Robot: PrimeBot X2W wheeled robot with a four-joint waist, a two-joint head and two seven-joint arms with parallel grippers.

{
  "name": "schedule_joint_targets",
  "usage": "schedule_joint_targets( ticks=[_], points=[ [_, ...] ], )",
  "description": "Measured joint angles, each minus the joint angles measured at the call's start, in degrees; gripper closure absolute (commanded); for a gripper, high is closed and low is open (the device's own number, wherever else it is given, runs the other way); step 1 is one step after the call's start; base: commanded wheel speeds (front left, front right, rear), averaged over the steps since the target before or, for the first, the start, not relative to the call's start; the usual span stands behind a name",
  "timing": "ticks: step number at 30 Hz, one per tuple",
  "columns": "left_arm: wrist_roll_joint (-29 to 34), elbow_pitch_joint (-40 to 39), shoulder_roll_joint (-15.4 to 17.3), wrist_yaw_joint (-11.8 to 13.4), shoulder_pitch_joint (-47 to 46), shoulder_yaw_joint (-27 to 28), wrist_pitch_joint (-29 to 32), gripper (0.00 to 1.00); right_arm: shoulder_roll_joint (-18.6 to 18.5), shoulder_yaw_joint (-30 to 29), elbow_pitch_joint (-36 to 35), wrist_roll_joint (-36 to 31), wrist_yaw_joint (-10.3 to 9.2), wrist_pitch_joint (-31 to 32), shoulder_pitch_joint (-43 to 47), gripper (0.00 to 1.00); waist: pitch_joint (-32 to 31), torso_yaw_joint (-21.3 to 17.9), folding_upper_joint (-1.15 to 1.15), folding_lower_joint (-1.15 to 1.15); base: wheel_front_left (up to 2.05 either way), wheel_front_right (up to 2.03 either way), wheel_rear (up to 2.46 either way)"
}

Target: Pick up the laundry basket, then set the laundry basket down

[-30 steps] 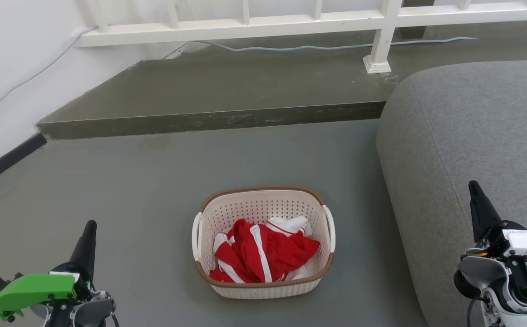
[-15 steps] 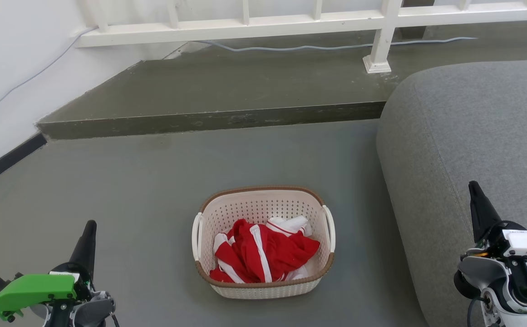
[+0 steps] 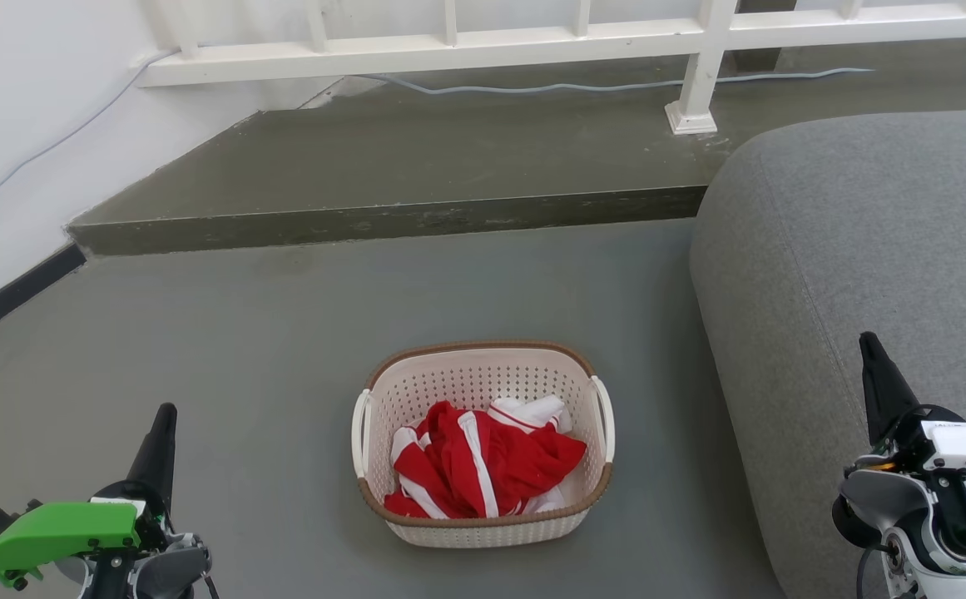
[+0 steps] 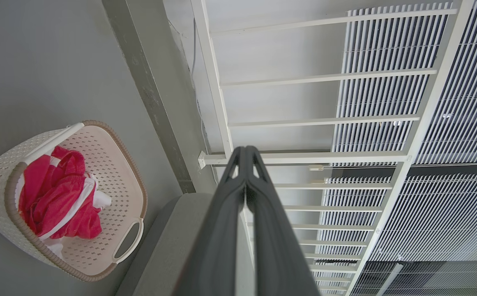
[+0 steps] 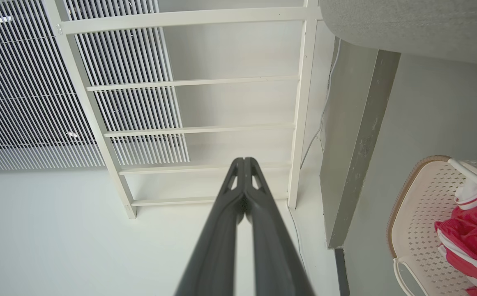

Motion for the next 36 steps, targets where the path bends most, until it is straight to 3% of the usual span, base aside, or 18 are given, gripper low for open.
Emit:
schedule_joint_targets(
  ticks=[36],
  points=[
    [0.00, -0.01, -0.01, 0.00, -0.01, 0.09, 0.01, 1.00, 0.02, -0.22, 0.34, -0.01, 0.15, 0.02, -0.03, 1.00, 0.00, -0.01, 0.00, 0.00, 0.00, 0.00, 0.00]
  ],
)
